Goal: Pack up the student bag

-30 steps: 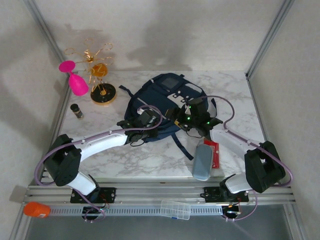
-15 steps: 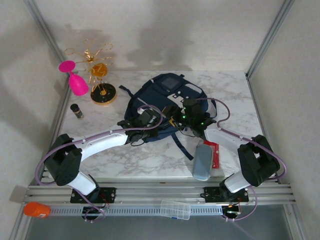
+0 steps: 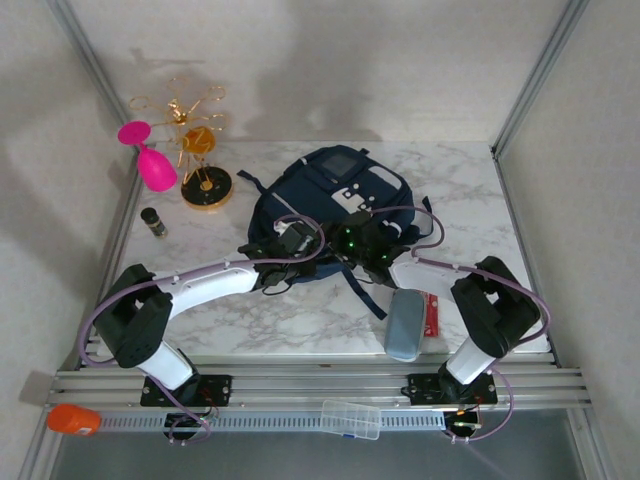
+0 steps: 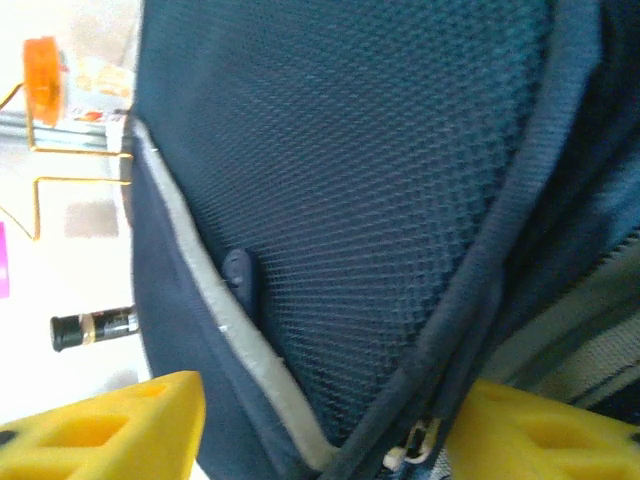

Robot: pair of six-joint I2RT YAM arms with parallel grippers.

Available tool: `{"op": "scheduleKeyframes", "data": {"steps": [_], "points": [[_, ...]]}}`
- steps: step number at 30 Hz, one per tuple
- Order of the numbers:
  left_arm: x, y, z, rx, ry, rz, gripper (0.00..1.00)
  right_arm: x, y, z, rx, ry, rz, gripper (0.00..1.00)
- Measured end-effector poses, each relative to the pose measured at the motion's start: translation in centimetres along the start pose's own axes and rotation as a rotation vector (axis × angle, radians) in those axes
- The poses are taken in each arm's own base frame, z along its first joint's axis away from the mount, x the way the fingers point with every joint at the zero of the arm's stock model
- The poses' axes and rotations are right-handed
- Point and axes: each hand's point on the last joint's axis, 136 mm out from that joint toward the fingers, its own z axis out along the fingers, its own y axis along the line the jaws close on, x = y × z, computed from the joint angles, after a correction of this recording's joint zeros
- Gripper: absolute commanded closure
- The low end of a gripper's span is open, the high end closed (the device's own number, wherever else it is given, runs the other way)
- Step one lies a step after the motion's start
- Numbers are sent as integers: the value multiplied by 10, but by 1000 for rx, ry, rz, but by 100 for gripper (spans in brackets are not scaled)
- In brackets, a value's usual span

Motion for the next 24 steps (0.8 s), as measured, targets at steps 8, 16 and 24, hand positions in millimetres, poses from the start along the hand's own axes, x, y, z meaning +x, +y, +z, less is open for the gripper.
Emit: {"op": "scheduleKeyframes", "data": {"steps": [8,16,24], "points": [[0,3,5,-11,-15,-3,78,-4,2,0,-5,-21,20,77],[0,-2,12,13,-29,-1,76,-5,7,0,-25,-24,38,97],[0,5,15,-26,-40,8,98,-6,11,-3,-36,-28,33,100]]}}
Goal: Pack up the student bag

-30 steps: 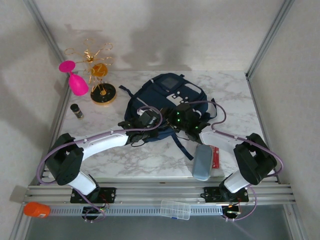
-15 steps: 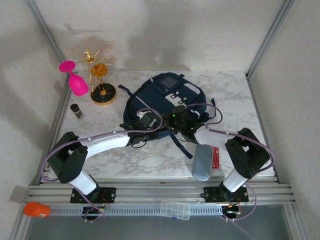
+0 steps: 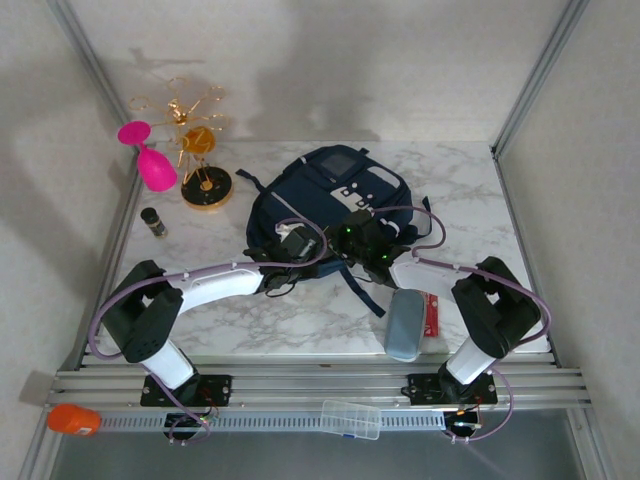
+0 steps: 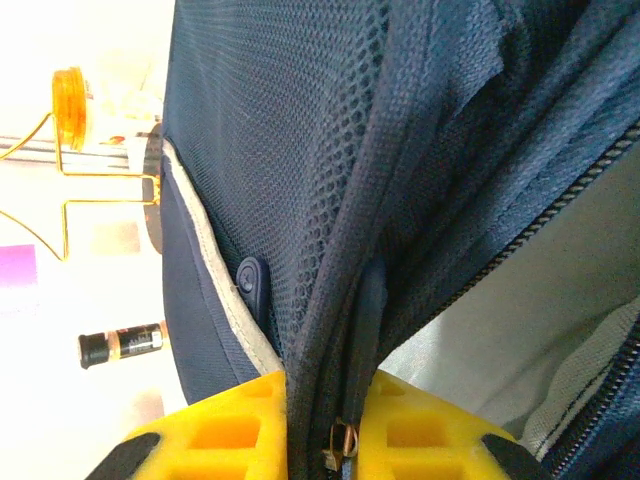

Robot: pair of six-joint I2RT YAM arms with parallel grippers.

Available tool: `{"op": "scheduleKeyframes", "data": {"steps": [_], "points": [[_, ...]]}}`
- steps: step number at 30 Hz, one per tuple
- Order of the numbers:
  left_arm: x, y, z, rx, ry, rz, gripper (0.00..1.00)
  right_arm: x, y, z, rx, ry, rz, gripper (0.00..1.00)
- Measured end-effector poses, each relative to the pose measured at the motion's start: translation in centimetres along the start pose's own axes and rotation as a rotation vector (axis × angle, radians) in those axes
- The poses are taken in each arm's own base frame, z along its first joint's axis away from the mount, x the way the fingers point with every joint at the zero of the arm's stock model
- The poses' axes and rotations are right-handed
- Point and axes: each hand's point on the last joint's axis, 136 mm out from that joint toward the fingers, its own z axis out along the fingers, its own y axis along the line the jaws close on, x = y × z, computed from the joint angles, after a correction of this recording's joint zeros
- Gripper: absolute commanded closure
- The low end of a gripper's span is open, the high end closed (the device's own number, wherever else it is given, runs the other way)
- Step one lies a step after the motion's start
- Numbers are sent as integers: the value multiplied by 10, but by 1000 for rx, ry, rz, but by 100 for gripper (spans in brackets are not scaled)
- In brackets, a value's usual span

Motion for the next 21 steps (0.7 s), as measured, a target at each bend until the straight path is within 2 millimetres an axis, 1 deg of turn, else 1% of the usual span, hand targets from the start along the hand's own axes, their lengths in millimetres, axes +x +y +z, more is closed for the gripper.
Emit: {"op": "scheduleKeyframes", "data": {"steps": [1,6,8,11,14,16,18,21], "points": [[-1,1,0,-5,-1,3,100,0,1,-1,-3,0,-3,100],[-5,1,-7,-17,-5,25,100,-3,8,-6,-24,6,-23,100],[-10,0,-16,-7,-16,28,100,-4,11,-9,-39,15,-30,100],[-20,0,-35,8,-45,30,100,-7,18,-14,-64,30,-55,100],[-26,6,-53,17,-74,23,100,-8,31,-16,-104,70,-98,100],[-23,12,-63,23,-82,20,100,-5,42,-18,-124,106,-131,100],[-19,17,-72,32,-87,19,100,3,53,-17,-153,164,-169,100],[-10,18,-84,37,-84,21,100,16,60,-13,-174,255,-227,100]]}}
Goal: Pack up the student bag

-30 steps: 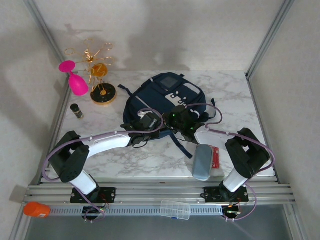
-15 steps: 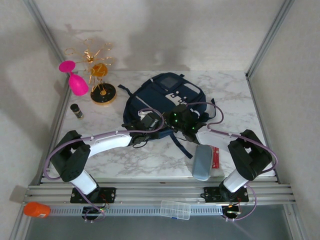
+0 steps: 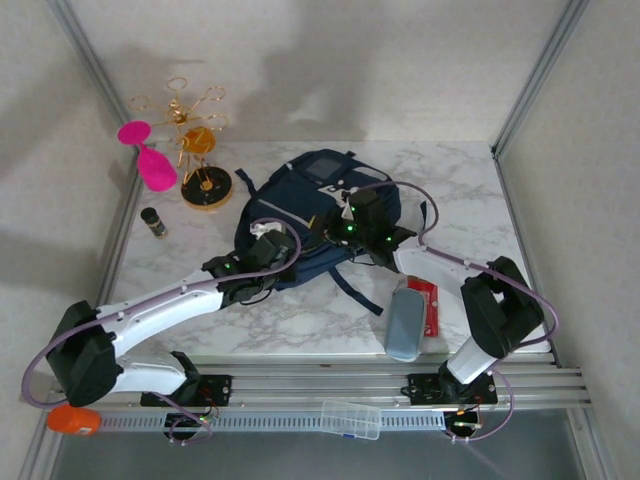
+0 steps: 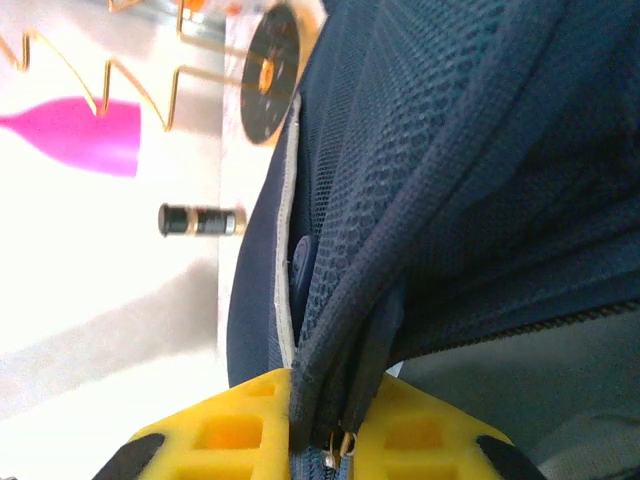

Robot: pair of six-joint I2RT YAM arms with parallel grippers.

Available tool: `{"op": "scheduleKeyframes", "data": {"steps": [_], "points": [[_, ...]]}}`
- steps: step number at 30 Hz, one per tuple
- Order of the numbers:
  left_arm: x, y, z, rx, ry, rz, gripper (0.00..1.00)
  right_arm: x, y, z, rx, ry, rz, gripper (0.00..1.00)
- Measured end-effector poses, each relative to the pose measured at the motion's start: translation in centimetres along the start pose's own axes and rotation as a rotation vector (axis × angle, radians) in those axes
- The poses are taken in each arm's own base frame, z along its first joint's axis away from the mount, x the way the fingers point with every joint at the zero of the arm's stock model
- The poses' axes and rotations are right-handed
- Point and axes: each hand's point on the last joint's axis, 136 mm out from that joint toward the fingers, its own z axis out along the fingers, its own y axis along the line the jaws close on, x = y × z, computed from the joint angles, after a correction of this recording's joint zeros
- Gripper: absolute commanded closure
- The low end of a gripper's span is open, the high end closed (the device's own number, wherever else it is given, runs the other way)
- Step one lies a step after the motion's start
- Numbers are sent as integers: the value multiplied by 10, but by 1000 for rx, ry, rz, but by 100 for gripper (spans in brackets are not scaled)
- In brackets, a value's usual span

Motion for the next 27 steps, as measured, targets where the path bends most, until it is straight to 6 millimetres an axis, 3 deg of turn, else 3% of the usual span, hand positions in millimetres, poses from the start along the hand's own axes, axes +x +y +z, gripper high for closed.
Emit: {"op": "scheduleKeyframes", "data": {"steps": [4,7,11,14,19,25,27], "points": [[21,-12,-6,12,33,19,100,8,1,-2,-3,83,-72,100],[35,-31,-6,34,52,34,100,6,-10,-10,-5,143,-77,100],[36,-63,2,85,44,14,100,-12,-33,-26,11,154,-49,100],[34,-71,10,72,47,17,100,-24,-45,-33,40,139,-53,100],[31,-60,8,51,39,33,100,-28,-53,-34,52,149,-62,100],[36,-9,9,-11,70,17,100,-34,-57,-36,62,143,-56,100],[38,-6,7,3,77,15,100,-33,-55,-35,60,143,-55,79]]}}
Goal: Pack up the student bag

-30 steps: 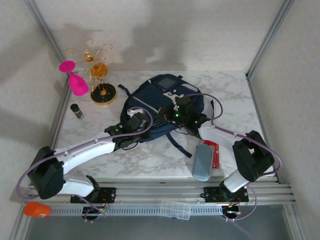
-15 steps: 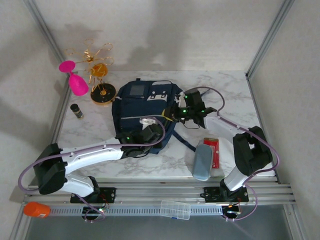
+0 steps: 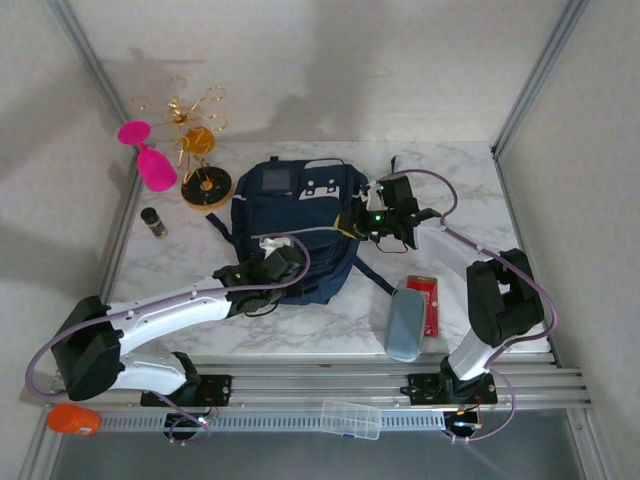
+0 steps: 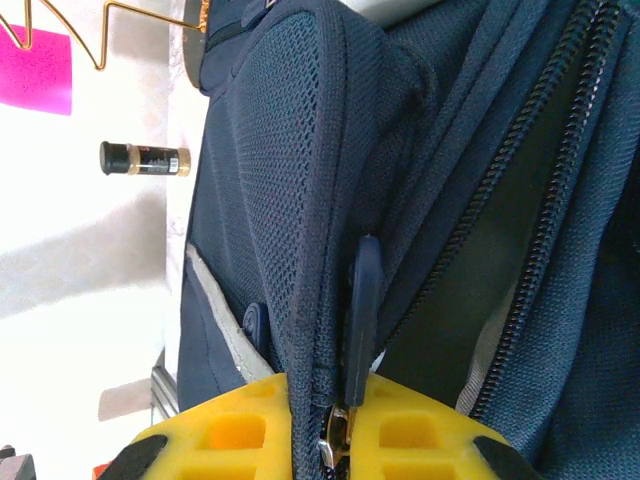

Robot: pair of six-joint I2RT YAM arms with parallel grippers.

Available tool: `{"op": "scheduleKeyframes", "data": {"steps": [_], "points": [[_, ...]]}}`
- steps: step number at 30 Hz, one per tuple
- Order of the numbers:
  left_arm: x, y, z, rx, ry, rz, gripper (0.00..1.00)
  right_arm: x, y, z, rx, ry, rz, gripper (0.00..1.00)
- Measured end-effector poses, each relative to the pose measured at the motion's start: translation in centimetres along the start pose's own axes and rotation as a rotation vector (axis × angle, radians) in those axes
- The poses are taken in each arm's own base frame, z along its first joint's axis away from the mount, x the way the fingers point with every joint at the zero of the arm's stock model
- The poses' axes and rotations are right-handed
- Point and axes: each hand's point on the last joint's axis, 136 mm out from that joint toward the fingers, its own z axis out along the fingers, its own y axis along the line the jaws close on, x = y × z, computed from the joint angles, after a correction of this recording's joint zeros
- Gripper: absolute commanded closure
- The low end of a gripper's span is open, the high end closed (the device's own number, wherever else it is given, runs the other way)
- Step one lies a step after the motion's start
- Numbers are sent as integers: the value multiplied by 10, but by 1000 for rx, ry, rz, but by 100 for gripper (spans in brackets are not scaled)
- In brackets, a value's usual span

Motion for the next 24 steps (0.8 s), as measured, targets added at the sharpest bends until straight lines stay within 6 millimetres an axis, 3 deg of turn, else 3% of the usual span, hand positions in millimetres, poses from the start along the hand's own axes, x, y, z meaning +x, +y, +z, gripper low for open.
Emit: {"op": "scheduleKeyframes", "data": {"steps": [2,7,17,24], "points": [[0,-3,-2,29,0,0,100,2,3,2,-6,3,7,57],[-2,-12,-2,67,-6,-9,100,11,8,7,-28,-19,31,33],[0,-15,5,88,-6,-30,100,42,18,12,-69,-96,139,17],[4,-8,6,84,-7,-40,100,36,43,0,-178,-134,209,12]]}}
